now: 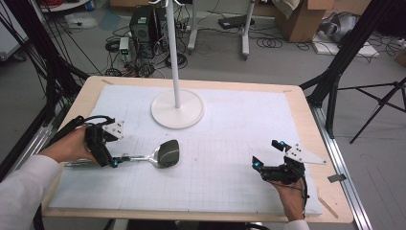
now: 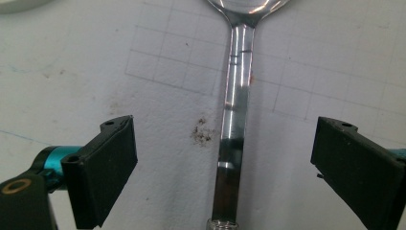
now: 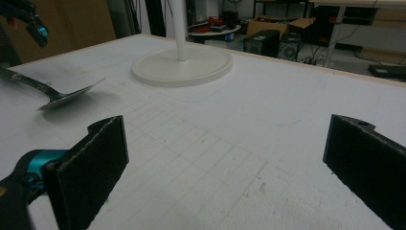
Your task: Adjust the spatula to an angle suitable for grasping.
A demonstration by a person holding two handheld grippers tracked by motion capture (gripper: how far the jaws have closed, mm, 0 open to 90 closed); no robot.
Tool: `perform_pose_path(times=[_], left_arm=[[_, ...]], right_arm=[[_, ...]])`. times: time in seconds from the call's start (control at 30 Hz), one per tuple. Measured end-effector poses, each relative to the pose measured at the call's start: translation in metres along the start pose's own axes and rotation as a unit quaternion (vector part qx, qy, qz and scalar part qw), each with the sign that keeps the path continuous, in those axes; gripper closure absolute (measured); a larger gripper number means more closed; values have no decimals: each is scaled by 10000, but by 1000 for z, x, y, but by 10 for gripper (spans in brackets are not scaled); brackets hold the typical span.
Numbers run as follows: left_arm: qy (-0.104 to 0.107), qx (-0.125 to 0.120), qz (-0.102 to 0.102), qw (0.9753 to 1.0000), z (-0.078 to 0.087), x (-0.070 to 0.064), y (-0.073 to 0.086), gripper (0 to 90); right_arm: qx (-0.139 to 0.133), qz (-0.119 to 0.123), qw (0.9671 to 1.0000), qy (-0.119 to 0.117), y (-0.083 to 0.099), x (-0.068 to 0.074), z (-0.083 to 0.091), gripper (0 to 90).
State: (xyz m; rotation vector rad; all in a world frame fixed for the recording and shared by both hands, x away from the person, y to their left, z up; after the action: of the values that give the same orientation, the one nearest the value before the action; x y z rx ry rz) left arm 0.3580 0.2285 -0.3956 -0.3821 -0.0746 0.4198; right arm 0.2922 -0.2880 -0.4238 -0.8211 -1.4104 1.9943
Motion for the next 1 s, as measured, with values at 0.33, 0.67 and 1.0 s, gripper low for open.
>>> perform_pose_path(times=[0.33, 0.67, 1.0], left_arm=[[151, 283, -158, 9994, -13, 0, 1, 129], [274, 594, -175, 9977, -25, 0, 5, 252], [225, 767, -257, 9965, -32, 0, 7, 365]], right_arm=[[-2, 4, 10000, -16, 0, 0, -1, 5], [-7, -17, 10000, -26, -1, 1, 0, 5], [0, 19, 10000, -29, -1, 1, -1, 5]])
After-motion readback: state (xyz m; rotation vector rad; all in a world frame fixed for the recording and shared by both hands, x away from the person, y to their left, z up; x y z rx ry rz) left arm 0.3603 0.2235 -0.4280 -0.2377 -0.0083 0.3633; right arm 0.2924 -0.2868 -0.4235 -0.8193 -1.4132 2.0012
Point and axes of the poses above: each handheld gripper's, and its own axes: z roughly backward along the jaws, y roughly out of its underside, x roughly to its left, the point moved 3 cm from there along -z, roughly forward along the jaws, and after that the axes turned 13 degrees about z, right-handed, at the moved point
